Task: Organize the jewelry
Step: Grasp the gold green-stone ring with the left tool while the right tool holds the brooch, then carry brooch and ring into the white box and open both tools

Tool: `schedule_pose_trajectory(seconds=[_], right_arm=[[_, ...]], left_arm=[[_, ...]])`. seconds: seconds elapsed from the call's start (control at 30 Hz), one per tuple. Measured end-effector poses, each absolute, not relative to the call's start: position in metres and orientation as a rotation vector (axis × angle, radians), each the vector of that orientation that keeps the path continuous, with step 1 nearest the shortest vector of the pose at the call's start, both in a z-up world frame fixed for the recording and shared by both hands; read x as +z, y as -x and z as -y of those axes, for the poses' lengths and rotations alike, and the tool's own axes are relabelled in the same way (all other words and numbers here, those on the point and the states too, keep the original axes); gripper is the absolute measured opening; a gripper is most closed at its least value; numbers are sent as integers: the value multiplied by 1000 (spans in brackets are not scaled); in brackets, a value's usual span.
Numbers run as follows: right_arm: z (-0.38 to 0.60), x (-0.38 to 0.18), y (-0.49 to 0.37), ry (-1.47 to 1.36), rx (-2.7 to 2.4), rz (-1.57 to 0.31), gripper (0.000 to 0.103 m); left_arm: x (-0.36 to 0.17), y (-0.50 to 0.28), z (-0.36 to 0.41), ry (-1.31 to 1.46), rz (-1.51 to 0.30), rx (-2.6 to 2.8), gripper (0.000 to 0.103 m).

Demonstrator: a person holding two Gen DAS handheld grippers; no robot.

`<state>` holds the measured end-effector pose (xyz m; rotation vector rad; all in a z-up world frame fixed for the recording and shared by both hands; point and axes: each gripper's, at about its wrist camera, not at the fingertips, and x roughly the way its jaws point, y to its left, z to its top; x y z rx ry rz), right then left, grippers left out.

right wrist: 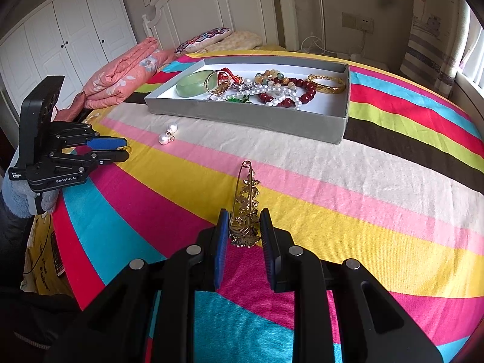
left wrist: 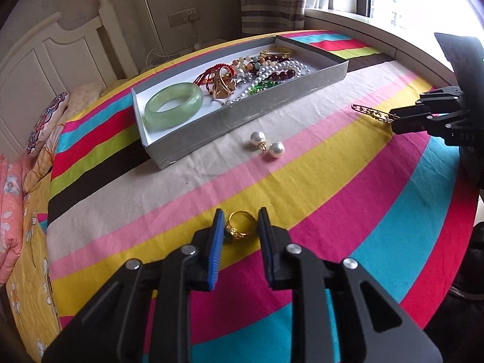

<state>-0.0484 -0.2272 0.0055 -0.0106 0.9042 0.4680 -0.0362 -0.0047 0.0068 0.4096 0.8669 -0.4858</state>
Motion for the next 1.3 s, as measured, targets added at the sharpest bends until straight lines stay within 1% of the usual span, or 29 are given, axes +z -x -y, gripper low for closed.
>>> schedule_pose_trajectory(seconds=[0.63,0.93,1.3], right_arm=[[228,15,56,18,451,-851,22],[225,19,56,25,457,-823,22],[213,37,49,46,470,-755,22]], left_arm=[[9,44,14,-381,-856,-417,22],[20,40,19,-369,-836,-414,22],[28,30,29,-348,-820,-409,23]])
